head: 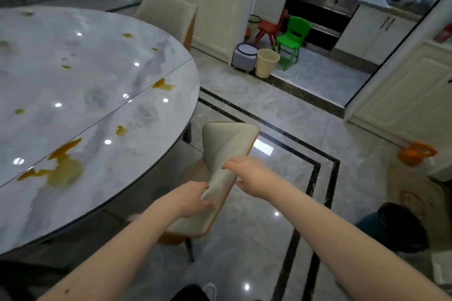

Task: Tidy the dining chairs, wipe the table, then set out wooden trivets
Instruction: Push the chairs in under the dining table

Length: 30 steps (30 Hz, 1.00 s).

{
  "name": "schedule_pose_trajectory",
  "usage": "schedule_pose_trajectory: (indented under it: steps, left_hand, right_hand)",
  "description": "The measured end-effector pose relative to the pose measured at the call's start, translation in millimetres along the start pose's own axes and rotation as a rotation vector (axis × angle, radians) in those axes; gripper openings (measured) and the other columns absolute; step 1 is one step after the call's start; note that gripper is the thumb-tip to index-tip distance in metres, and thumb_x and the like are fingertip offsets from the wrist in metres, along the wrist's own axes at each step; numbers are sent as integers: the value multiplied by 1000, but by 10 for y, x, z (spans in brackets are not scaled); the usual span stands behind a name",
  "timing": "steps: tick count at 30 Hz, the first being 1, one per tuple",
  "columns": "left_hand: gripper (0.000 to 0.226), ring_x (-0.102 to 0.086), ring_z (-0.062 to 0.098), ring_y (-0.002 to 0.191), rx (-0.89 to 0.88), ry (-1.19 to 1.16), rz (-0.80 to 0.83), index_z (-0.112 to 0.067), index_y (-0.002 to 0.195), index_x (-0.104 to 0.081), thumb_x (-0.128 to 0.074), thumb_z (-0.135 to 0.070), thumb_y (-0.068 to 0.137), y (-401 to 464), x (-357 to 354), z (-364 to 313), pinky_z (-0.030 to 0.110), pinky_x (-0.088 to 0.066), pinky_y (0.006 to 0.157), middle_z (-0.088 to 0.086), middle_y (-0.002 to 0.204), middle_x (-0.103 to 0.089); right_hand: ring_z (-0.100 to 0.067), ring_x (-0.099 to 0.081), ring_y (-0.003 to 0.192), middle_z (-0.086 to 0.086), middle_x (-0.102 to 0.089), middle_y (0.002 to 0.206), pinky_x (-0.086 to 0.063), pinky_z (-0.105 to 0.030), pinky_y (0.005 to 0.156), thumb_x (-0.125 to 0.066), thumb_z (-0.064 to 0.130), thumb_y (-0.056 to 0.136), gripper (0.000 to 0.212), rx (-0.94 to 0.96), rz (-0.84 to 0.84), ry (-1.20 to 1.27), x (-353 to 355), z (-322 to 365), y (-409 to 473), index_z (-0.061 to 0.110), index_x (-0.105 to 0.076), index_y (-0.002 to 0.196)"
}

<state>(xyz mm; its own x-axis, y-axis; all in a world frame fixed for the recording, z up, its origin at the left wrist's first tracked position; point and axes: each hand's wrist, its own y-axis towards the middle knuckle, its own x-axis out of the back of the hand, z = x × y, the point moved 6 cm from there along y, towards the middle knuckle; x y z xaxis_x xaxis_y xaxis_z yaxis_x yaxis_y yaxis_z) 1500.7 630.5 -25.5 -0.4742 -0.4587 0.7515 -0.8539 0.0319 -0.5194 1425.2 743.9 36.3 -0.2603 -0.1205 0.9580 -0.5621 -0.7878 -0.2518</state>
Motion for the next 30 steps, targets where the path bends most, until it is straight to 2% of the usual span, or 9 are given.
schedule_pose_trajectory:
  steps: [5, 8, 11, 15, 18, 22, 26, 30]
  left_hand:
    - [60, -54, 24, 116, 139, -85, -3, -14, 136, -43, -50, -54, 90, 27, 5, -75, 36, -46, 94, 7, 133, -53]
    - [60, -53, 23, 113, 229, -114, 14, -14, 129, -47, -53, -57, 88, 23, -73, -158, 33, -44, 91, 6, 129, -54]
    - [65, -53, 23, 114, 368, -157, -44, -16, 131, -44, -60, -56, 82, 57, -190, -276, 36, -44, 96, 5, 129, -54]
    - [49, -55, 28, 115, 601, -65, -139, -9, 128, -40, -59, -31, 90, 143, -345, -443, 36, -44, 93, 12, 128, -53]
    - [39, -57, 29, 112, 709, -35, -179, -8, 125, -39, -55, -17, 91, 168, -364, -532, 35, -44, 89, 13, 125, -55]
    - [43, -56, 30, 113, 769, -112, -213, -10, 131, -38, -53, -17, 91, 101, -346, -599, 35, -44, 91, 12, 127, -54]
    - [33, -58, 28, 108, 828, -174, -262, -12, 128, -44, -44, -18, 96, 64, -324, -628, 38, -45, 97, 11, 121, -58]
    - [36, -58, 27, 108, 813, -146, -249, -15, 126, -43, -50, -15, 91, 36, -321, -673, 35, -46, 91, 9, 122, -57]
  right_hand:
    - [-21, -44, 129, -1, -44, 143, -35, -30, 105, -57, 3, 86, 57, 217, 168, -74, -20, -147, 409, 20, -44, 139]
    - [-22, -46, 127, -2, -47, 139, -38, -33, 102, -64, 10, 84, 56, 344, 247, -170, -127, -241, 567, 20, -47, 136]
    - [-24, -50, 120, -3, -52, 131, -41, -34, 98, -65, 18, 85, 48, 478, 284, -283, -197, -403, 660, 19, -51, 131]
    - [-27, -51, 119, -7, -54, 132, -39, -35, 100, -54, 15, 91, 45, 550, 264, -335, -210, -642, 718, 18, -48, 135]
    - [-29, -52, 117, -11, -55, 128, -39, -36, 98, -50, 11, 93, 43, 570, 242, -392, -212, -788, 747, 14, -45, 135]
    - [-30, -56, 110, -13, -58, 119, -43, -36, 89, -45, 10, 95, 31, 601, 189, -426, -211, -810, 687, 11, -48, 126]
    - [-29, -57, 108, -11, -59, 116, -45, -36, 88, -53, 11, 92, 32, 585, 202, -413, -207, -813, 686, 13, -50, 123]
    - [-28, -57, 108, -10, -58, 117, -46, -36, 89, -58, 13, 90, 33, 552, 238, -422, -244, -807, 694, 14, -50, 122]
